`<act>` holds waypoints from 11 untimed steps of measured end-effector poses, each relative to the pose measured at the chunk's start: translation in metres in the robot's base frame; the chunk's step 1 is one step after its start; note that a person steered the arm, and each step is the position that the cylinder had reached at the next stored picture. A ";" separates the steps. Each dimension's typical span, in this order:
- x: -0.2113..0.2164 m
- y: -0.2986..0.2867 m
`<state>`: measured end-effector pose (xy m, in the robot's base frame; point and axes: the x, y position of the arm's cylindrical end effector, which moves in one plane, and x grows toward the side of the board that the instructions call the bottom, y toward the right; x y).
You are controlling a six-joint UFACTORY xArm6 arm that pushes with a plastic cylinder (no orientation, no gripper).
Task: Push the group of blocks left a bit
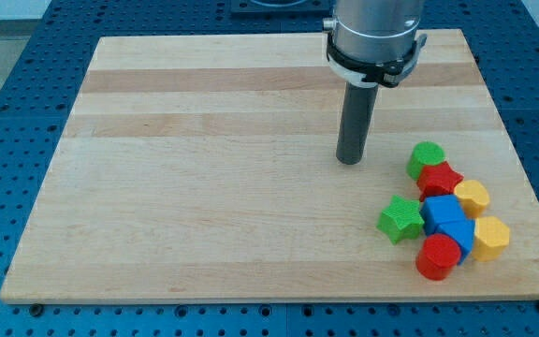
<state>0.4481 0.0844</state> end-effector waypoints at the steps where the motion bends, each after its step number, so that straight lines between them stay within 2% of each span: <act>1: 0.000 0.000; 2: 0.000 0.000; 3: -0.029 0.026; 5: -0.043 0.060; 6: -0.040 0.116; 8: 0.014 0.121; 9: 0.004 0.121; 10: -0.011 0.150; 11: 0.015 0.167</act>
<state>0.4628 0.2513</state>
